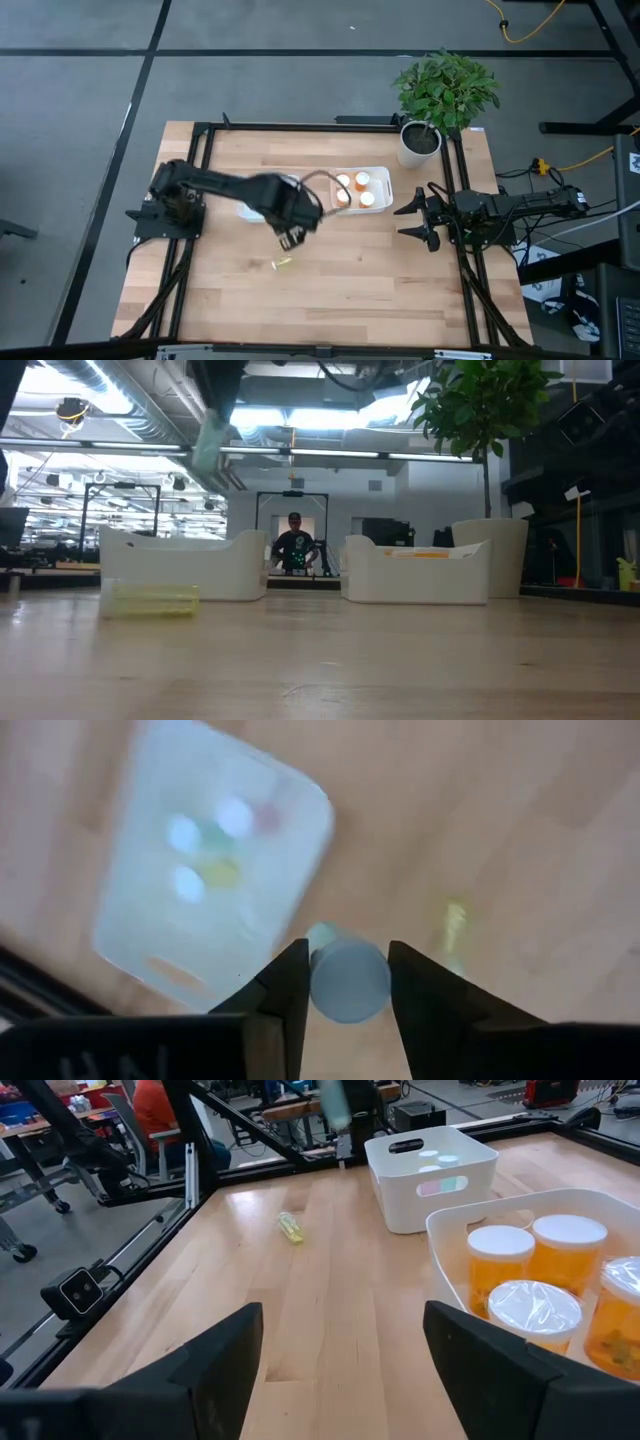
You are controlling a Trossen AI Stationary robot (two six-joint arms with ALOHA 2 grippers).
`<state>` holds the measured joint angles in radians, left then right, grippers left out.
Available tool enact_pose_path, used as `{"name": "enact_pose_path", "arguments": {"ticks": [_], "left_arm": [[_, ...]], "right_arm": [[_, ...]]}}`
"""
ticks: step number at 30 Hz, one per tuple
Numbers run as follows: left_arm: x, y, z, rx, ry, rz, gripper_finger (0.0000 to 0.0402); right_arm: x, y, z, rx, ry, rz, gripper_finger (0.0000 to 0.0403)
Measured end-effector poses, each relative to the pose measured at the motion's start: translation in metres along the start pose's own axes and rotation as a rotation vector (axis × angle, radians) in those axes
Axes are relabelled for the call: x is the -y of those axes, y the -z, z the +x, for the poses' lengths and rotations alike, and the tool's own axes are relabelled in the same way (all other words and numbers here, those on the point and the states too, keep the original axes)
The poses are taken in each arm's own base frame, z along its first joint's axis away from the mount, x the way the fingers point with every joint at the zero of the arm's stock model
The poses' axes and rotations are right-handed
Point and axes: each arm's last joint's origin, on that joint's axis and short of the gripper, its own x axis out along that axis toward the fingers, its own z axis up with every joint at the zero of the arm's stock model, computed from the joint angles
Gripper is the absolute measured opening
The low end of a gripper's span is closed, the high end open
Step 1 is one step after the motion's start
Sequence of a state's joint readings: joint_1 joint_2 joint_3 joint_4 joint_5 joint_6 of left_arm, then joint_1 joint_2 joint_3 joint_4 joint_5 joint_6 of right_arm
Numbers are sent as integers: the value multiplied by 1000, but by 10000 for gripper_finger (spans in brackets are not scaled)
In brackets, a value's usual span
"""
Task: Pick and place medicine bottles into bin by pill shape (circle, oval)
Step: Put the blue pill bottle into the left white bin
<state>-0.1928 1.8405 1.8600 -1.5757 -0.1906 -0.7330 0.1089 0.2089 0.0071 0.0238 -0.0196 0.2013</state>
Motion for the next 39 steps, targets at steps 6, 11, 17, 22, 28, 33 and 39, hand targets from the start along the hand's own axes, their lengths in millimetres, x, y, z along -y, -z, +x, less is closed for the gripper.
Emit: {"name": "enact_pose_path", "arguments": {"ticks": [6,11,17,22,28,33,39], "left_arm": [[-59,10,-6,17,-28,-6,111],[-93,35,19,68,16,-66,111],[-123,61,66,110,120,-133,110],[-135,70,93,103,117,-128,110],[-144,70,117,99,131,-120,110],[-151,67,125,120,149,-124,109],[-158,65,126,123,143,-126,109]], "right_arm": [[0,0,0,0,0,0,279],[0,0,0,0,0,0,279],[0,0,0,0,0,0,279],[0,0,0,0,0,0,279],[0,0,0,0,0,0,279],[0,0,0,0,0,0,279],[0,0,0,0,0,0,279]]}}
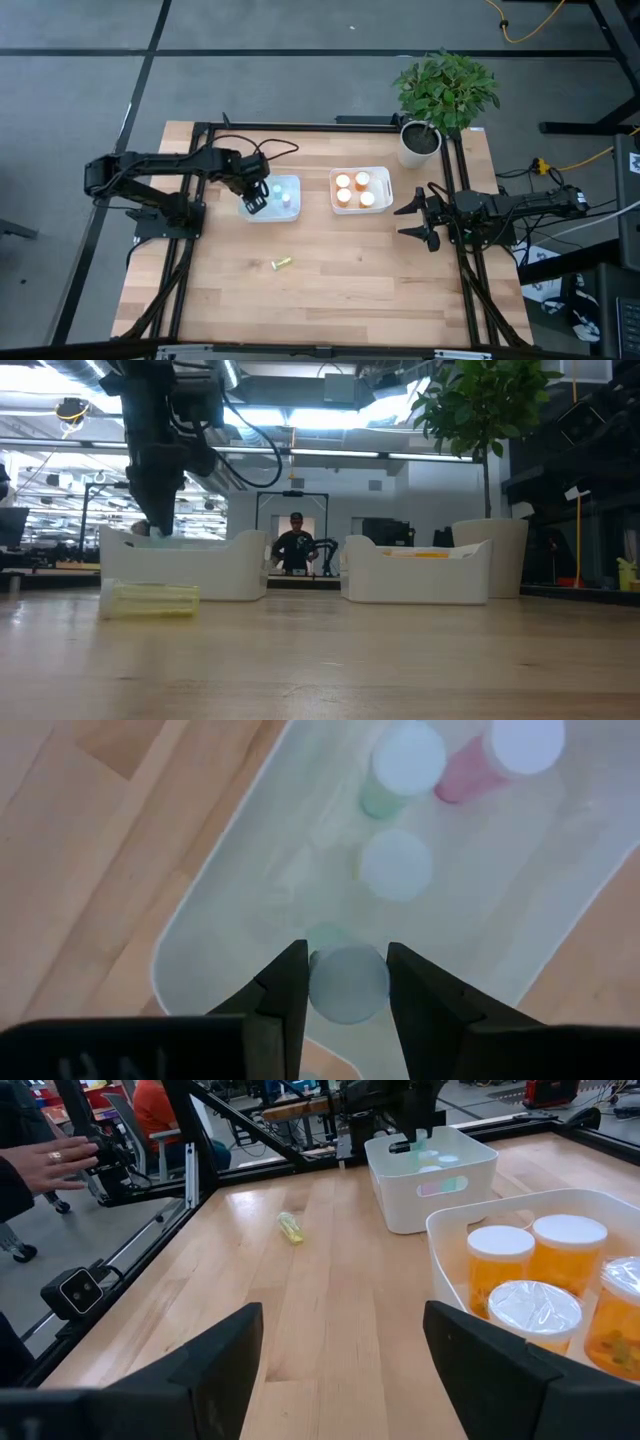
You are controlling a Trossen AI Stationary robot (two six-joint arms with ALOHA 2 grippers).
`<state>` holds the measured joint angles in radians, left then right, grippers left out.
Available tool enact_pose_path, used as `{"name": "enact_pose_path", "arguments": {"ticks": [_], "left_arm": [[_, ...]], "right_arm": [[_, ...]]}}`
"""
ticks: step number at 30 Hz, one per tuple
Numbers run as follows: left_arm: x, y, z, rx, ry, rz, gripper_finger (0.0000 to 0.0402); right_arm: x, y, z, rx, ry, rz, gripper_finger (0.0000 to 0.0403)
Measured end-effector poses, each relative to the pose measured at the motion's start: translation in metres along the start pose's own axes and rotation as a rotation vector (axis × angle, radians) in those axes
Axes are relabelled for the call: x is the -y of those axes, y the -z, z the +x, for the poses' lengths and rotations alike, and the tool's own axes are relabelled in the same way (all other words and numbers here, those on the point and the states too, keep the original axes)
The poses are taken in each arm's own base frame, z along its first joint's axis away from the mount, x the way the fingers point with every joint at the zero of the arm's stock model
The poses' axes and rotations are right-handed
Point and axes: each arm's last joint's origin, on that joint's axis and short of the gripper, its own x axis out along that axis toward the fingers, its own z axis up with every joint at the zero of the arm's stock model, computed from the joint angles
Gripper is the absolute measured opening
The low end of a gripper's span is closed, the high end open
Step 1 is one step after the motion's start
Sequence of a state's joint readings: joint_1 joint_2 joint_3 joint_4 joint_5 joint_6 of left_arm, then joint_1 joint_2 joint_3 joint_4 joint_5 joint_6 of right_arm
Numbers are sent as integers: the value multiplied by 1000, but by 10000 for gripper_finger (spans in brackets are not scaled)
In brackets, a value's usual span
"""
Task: Pick and place medicine bottles into bin by pill shape (circle, oval)
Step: Put the blue pill bottle into the left white bin
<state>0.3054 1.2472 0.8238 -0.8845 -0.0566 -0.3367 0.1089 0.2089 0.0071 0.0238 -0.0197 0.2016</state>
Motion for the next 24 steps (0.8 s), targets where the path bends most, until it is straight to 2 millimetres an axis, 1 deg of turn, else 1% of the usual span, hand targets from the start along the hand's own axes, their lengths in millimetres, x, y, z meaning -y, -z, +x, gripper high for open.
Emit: {"name": "enact_pose_path", "arguments": {"ticks": [8,13,24], "left_arm": [[-2,-3,7,-16,-10,-5,108],[-2,-2,17,23,3,-9,108],[-1,-1,18,33,-28,25,112]], "right_arm": [[0,0,0,0,0,0,279],[0,0,0,0,0,0,279],[0,0,0,0,0,0,279]]}}
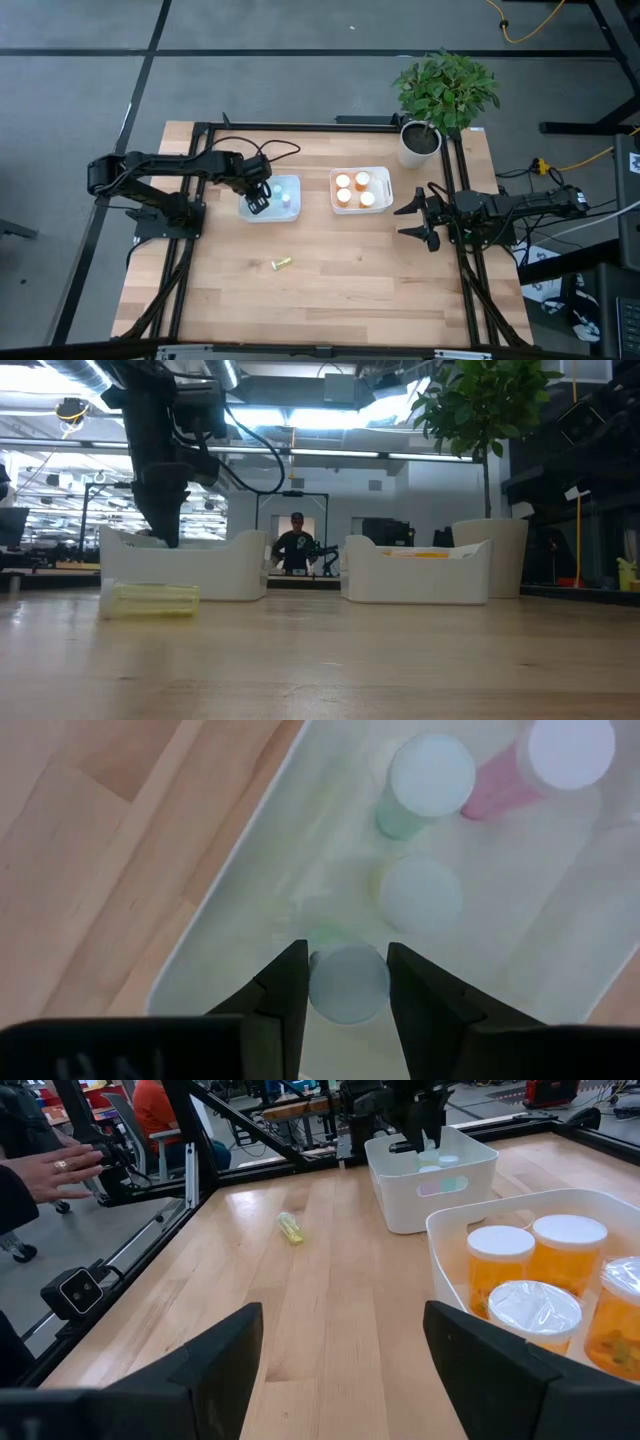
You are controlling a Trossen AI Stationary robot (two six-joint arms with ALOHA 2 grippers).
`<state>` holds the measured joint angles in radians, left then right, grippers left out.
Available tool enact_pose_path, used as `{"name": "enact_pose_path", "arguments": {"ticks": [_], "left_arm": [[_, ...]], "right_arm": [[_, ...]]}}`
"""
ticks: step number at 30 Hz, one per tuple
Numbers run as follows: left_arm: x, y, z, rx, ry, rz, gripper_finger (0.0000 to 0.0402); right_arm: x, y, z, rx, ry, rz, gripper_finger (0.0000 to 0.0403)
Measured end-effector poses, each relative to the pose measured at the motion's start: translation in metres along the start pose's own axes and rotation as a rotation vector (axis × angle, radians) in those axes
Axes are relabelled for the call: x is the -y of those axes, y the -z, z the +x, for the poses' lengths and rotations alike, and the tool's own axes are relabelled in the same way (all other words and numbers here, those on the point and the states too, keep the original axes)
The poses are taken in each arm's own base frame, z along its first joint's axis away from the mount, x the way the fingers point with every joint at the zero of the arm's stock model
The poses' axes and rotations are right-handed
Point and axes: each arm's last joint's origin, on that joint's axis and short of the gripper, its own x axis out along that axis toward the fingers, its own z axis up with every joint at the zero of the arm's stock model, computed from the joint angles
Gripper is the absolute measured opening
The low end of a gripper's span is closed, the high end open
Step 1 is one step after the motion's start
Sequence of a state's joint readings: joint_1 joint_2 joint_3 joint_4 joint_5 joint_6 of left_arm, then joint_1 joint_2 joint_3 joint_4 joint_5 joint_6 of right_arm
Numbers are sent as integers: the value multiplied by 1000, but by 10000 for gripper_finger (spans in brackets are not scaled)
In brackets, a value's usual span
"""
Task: Pick and place medicine bottles into bin by pill shape (circle, oval)
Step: Put the blue pill bottle into the left white bin
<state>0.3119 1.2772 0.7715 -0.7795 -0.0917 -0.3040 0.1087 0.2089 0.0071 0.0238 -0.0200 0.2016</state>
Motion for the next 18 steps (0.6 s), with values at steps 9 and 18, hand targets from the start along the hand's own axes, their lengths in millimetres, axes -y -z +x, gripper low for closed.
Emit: {"name": "enact_pose_path", "arguments": {"ticks": [9,18], "left_arm": [[0,0,0,3,-9,0,116],[0,-1,0,8,1,-1,172]], "right_arm": [[0,0,0,0,0,0,279],[0,0,0,0,0,0,279]]}}
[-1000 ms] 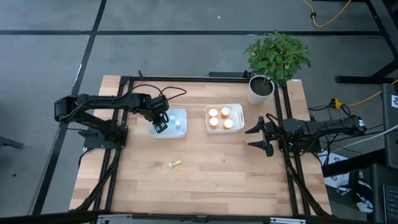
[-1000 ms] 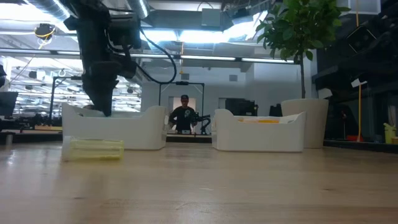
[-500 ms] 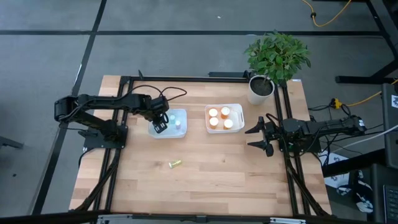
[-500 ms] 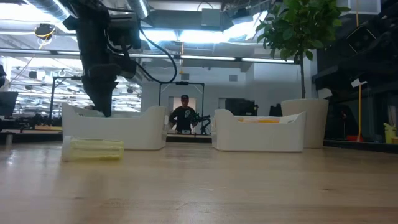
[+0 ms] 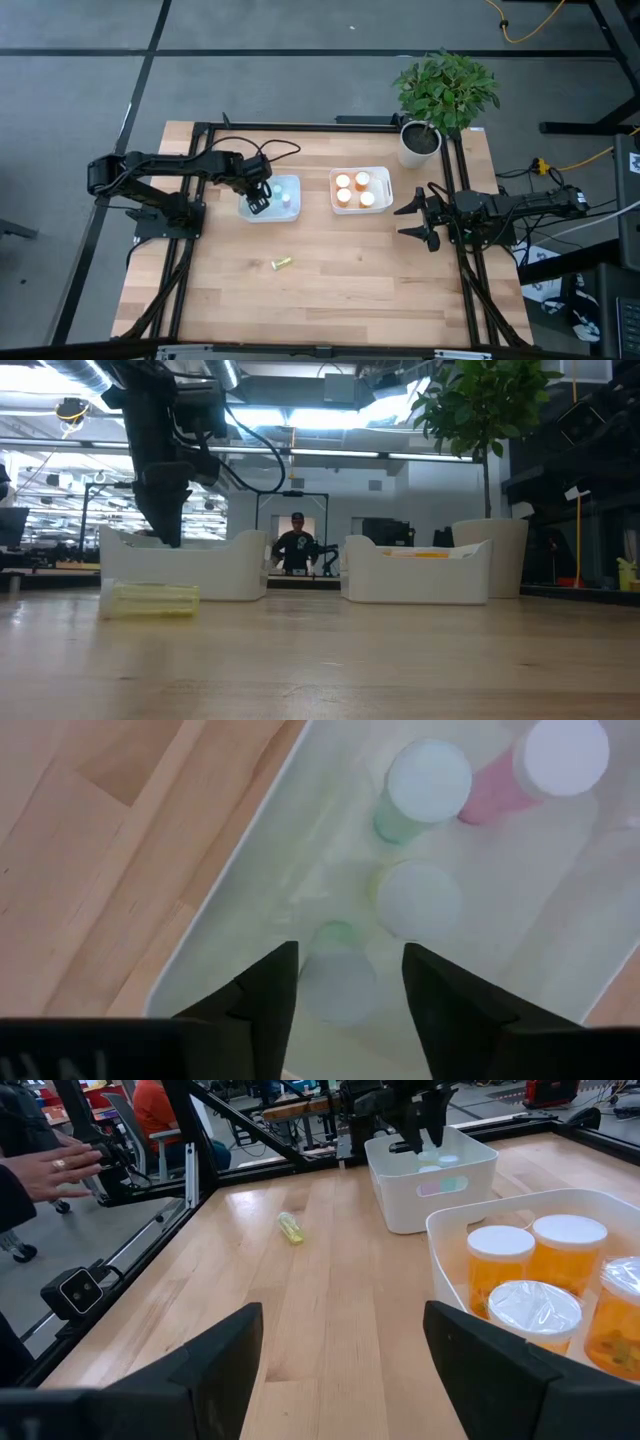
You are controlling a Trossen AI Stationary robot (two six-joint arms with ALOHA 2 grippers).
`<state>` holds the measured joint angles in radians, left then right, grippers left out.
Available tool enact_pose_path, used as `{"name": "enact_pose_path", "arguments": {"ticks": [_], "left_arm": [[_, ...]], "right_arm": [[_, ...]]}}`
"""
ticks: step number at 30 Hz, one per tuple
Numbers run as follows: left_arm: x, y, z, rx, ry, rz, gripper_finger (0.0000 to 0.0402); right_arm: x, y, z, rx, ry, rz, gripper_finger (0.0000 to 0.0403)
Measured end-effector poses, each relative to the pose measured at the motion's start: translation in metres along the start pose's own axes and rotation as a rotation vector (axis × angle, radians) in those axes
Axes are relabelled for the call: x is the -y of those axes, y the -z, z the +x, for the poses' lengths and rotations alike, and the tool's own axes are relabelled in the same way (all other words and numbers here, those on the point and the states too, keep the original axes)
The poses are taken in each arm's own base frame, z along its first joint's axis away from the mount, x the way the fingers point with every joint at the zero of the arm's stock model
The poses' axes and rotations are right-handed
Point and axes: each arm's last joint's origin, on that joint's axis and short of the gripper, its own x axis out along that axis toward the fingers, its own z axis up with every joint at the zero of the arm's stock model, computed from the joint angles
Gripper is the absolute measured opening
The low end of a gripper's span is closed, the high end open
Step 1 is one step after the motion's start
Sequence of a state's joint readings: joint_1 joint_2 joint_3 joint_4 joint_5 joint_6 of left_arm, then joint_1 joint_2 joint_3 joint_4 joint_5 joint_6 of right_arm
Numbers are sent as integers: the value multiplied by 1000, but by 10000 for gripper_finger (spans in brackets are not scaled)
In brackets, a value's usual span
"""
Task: Pick and place medicine bottles into bin by pill shape (circle, oval)
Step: Put the blue pill bottle into the left white bin, then put the yellow pill bottle into the left white bin
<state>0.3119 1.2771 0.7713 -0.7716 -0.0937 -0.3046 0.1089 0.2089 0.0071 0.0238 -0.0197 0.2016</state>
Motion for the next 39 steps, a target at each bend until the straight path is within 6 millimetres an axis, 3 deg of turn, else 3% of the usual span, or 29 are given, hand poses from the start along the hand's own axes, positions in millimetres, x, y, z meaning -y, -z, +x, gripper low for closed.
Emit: {"name": "enact_pose_path", "arguments": {"ticks": [9,19,28,36,39], "left_arm": [[1,-1,-6,50,17,2,182],[5,-7,-41,173,-4,39,182],[50,1,-65,252,100,183,183],[99,10,-109,492,134,199,179],[116,18,-110,499,152,196,178]], "right_arm": [[0,0,0,0,0,0,279],[0,0,0,0,0,0,279],[0,0,0,0,0,0,279],[0,0,0,0,0,0,279],[0,0,0,0,0,0,279]]}}
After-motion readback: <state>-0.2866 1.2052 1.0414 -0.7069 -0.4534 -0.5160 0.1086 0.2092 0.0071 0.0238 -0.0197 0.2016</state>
